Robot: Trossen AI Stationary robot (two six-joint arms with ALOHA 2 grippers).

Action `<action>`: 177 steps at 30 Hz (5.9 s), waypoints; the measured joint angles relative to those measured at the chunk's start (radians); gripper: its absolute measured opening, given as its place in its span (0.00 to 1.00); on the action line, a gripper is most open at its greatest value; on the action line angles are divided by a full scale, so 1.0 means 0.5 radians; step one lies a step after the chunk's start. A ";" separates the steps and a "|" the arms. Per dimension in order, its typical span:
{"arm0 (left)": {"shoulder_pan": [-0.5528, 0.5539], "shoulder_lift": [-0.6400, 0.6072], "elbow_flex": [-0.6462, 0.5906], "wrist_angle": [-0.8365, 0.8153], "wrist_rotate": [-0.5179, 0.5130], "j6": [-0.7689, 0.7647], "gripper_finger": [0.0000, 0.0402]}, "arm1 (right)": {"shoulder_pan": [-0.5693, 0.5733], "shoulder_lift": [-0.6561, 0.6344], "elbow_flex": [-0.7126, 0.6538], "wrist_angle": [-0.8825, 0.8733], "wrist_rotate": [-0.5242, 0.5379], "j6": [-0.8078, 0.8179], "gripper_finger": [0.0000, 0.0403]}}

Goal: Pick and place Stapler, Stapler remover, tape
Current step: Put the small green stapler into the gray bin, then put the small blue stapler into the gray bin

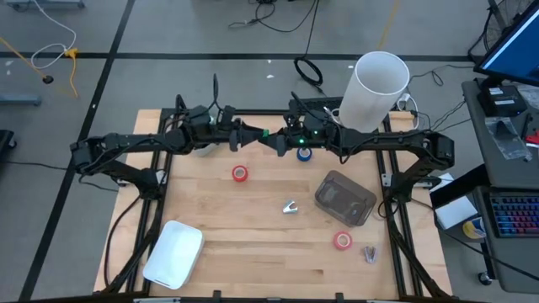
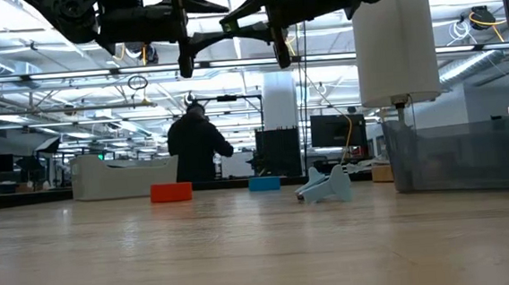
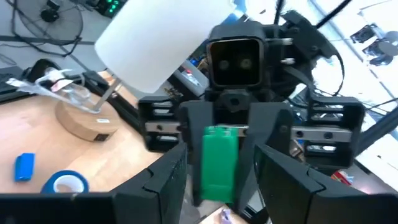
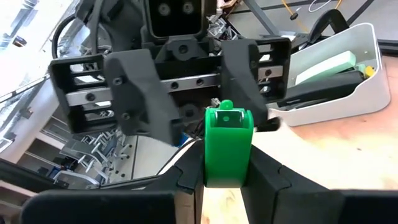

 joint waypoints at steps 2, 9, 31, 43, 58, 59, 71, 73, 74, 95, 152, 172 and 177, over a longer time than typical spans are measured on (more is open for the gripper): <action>-0.017 0.000 0.019 -0.005 0.000 0.001 0.46 | 0.002 0.000 0.000 0.003 0.000 0.010 0.16; -0.047 0.021 0.062 -0.021 0.002 0.041 0.46 | 0.022 0.020 0.000 0.029 -0.003 0.031 0.16; -0.077 0.142 0.151 -0.016 0.117 -0.011 0.38 | 0.026 0.019 -0.005 0.050 0.001 0.045 0.16; -0.002 0.150 0.179 -0.042 0.254 0.038 0.17 | 0.028 0.023 0.001 0.072 0.037 -0.026 0.21; 0.336 0.064 0.180 -0.464 0.370 0.151 0.17 | -0.051 0.023 0.001 -0.108 -0.056 -0.154 0.42; 0.373 0.053 0.177 -0.533 0.374 0.172 0.17 | -0.059 0.023 0.001 -0.117 -0.055 -0.165 0.44; 0.772 0.019 0.177 -1.719 -0.468 0.670 0.17 | -0.139 0.024 0.001 -0.113 -0.052 -0.204 0.53; 0.832 0.016 0.178 -1.796 -0.596 0.733 0.17 | -0.154 0.024 0.001 -0.109 -0.052 -0.235 0.52; 0.858 0.015 0.179 -1.852 -0.662 0.752 0.17 | -0.162 0.024 0.001 -0.107 -0.052 -0.245 0.52; 0.970 0.016 0.178 -2.775 -1.414 0.548 0.17 | -0.214 0.023 0.001 -0.107 -0.045 -0.233 0.52; 0.527 0.017 0.189 -0.735 -0.074 1.039 0.26 | -0.193 -0.265 -0.140 -0.511 -0.038 -0.796 0.52; 0.085 0.906 1.056 -0.814 -0.279 1.255 0.26 | -0.145 -1.758 -1.532 0.490 0.210 -0.809 0.52; 0.072 1.255 1.541 -1.319 -0.343 1.359 0.26 | -0.144 -1.933 -1.628 0.477 0.210 -0.783 0.52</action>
